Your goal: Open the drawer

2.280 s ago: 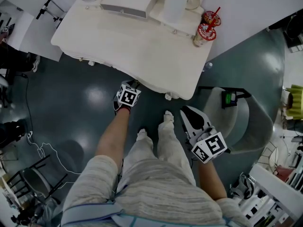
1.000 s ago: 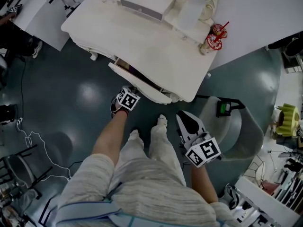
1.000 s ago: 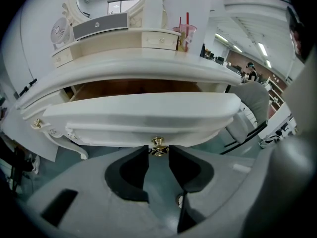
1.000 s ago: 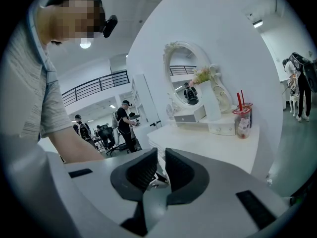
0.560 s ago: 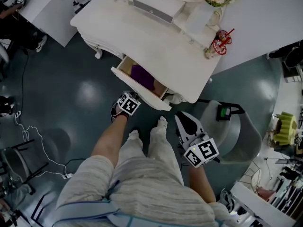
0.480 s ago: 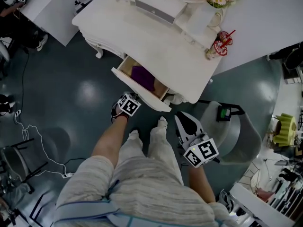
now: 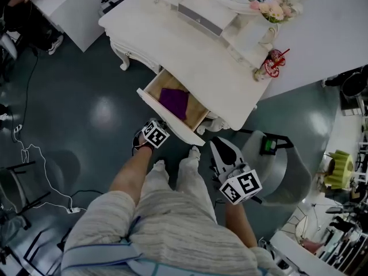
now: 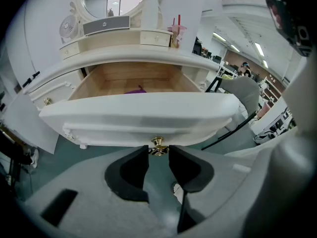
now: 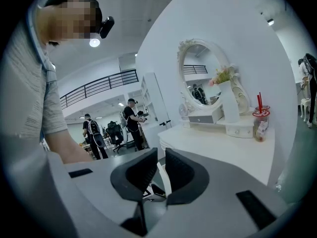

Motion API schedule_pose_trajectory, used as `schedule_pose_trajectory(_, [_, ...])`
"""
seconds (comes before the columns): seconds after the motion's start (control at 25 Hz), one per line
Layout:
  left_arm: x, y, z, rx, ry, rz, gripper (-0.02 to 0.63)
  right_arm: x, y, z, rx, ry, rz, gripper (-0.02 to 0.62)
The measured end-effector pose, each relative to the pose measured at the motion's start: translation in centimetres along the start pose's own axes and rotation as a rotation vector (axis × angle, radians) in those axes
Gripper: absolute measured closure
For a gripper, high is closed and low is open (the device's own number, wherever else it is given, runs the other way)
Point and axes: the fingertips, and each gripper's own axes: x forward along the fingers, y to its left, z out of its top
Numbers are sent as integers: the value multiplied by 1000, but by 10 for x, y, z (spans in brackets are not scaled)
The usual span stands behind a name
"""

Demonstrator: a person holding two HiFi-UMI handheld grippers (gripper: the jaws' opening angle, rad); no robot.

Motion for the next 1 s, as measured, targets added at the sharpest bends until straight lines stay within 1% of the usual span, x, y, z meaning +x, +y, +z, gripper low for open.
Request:
schedule_pose_trajectory(0.84, [-22,-11,-45,-8,-19,-9,468,26,54,-12,-20,49,83,583])
schedule_pose_trajectory(1.0, [-22,-12,-47,-16,-22,-4,468,26,61,-15,-26,55,93,583])
